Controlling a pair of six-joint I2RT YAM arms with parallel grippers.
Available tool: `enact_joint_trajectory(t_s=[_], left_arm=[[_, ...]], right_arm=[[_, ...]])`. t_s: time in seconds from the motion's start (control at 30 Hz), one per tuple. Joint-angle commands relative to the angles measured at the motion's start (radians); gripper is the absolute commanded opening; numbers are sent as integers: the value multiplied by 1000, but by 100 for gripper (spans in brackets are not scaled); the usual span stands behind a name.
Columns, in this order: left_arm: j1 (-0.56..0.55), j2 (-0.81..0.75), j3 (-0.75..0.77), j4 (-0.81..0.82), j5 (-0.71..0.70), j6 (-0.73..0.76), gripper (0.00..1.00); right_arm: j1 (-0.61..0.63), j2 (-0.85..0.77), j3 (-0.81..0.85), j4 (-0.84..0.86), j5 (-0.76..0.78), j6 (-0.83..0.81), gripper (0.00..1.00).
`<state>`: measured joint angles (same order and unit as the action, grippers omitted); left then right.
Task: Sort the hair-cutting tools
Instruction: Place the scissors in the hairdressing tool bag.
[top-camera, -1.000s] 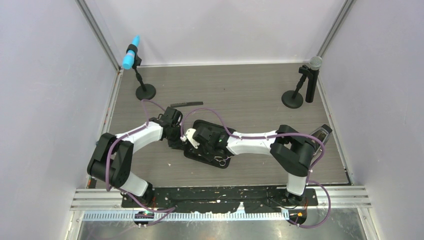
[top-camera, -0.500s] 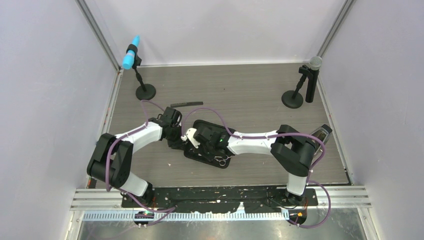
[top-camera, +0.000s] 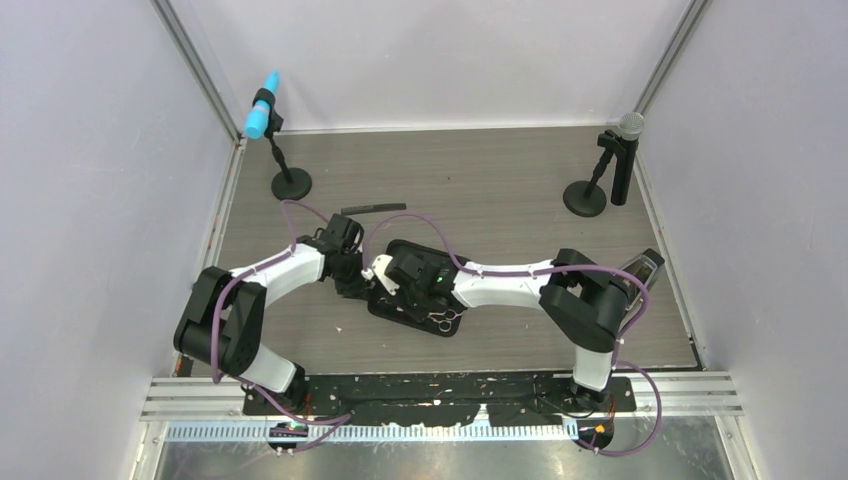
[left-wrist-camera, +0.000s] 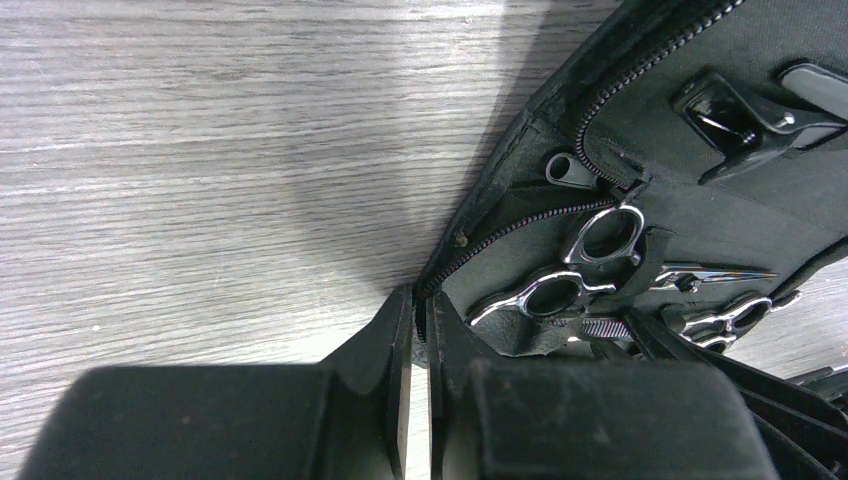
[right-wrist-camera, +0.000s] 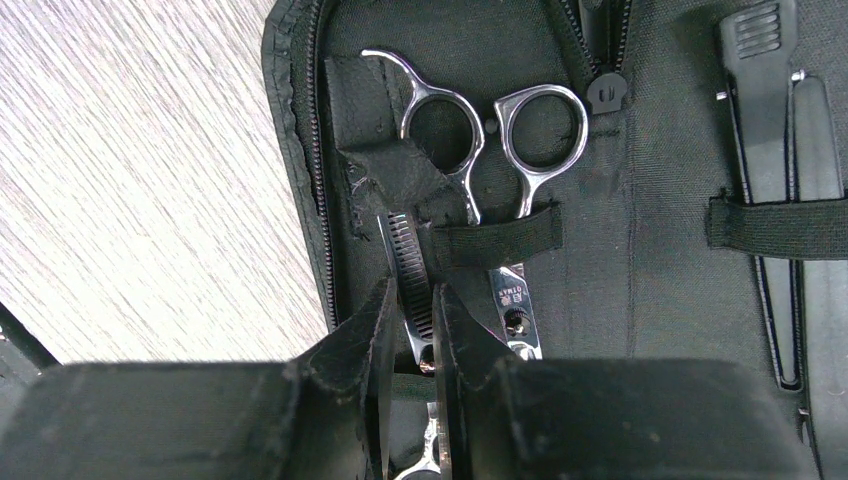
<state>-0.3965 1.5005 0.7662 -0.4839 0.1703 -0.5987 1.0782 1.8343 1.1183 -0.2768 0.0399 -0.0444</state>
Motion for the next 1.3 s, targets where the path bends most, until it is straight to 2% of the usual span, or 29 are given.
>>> enact_joint_trajectory(t_s=[0.0,0.3,0.47,0.6,0.77,0.9,1.03,1.27], left_arm=[[5,11,-47,-22,-35,-4,6],[-21,9,-61,18,19,-36,6],[-31,-4,-70,24,18,-46,6],[-31,-12,-68,21,14,-44,6],[-30,-14,-64,12,-7,-41,7],[-30,-15,-51,0,-20,-35,7],[-30,-20,-41,-8,-25,-31,7],[-30,-20,-39,-7,-20,-24,7]], right_arm=[[-41,70,4,-107,132,-7,5],[41,112,111,-55,38,-29,5],[43,129,151,-15,88,-9,5],[42,84,111,37,107,-11,9],[42,-47,53,0,118,17,31],[38,-192,-27,-62,141,90,39],[22,-279,-108,-173,140,208,40],[7,-353,-246,-169,112,374,37]])
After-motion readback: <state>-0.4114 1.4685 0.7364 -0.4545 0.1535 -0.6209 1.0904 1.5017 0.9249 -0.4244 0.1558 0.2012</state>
